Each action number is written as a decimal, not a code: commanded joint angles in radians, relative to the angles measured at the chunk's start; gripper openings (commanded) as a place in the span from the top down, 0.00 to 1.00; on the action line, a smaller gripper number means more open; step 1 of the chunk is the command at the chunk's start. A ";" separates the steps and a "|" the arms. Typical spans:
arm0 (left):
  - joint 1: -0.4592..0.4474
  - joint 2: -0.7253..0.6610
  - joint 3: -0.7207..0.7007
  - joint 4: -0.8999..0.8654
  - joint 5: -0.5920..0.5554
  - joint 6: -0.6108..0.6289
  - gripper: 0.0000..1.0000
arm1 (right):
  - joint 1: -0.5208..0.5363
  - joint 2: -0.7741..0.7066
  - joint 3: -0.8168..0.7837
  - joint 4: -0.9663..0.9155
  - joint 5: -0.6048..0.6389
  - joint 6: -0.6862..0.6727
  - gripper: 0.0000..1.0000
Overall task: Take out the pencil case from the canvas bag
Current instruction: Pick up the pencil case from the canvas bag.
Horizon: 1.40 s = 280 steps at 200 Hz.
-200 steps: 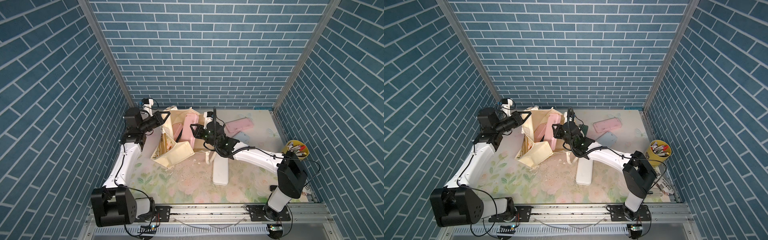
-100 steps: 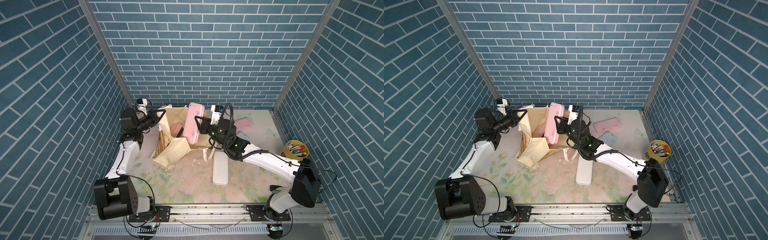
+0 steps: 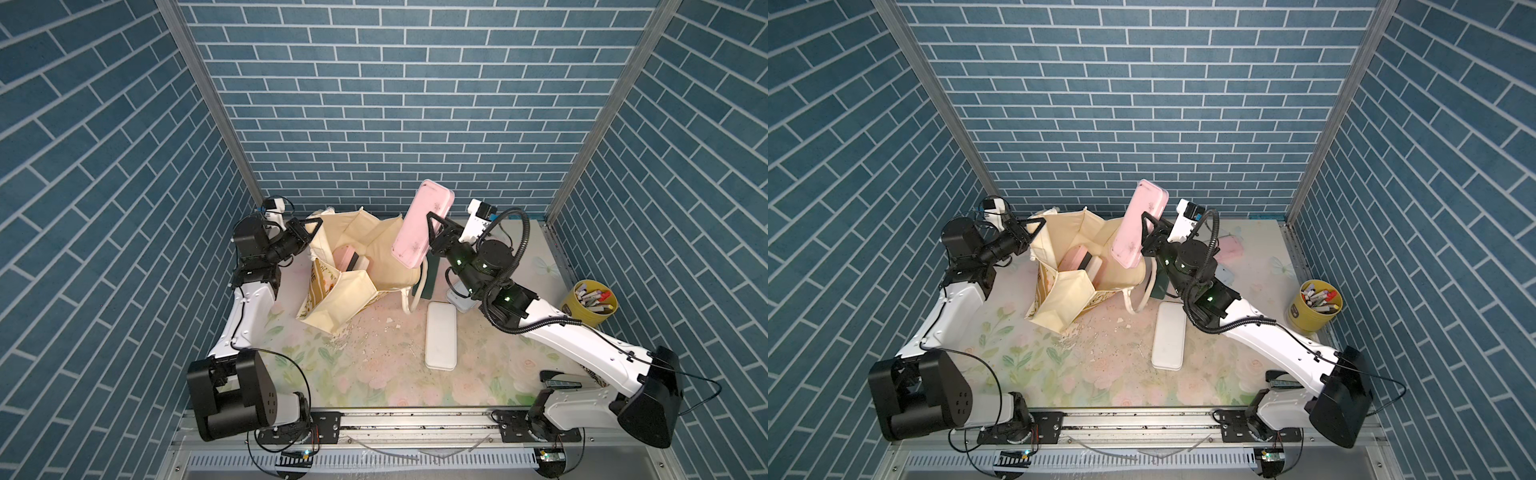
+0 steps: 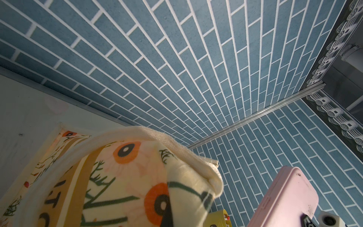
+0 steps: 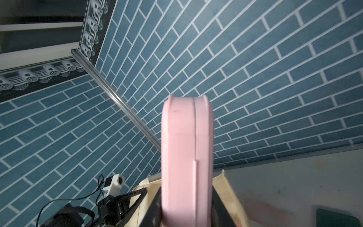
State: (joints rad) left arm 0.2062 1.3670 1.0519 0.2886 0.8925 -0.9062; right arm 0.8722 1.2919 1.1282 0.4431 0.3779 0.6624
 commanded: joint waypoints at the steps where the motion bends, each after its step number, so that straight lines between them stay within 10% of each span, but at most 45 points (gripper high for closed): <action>1: 0.016 -0.018 0.010 0.078 -0.003 0.005 1.00 | -0.029 -0.054 -0.039 -0.009 0.116 -0.035 1.00; 130: 0.028 -0.067 -0.010 0.147 -0.013 -0.007 1.00 | -0.156 -0.070 -0.167 -0.408 0.107 0.166 1.00; 280: 0.028 -0.049 -0.028 0.269 0.011 -0.096 1.00 | -0.136 0.335 -0.118 -0.255 -0.536 0.386 1.00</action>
State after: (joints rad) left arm 0.2253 1.3464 1.0126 0.3988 0.8848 -0.9886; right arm 0.7235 1.5890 0.9714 0.1009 -0.0284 0.9722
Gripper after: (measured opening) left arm 0.054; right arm 0.320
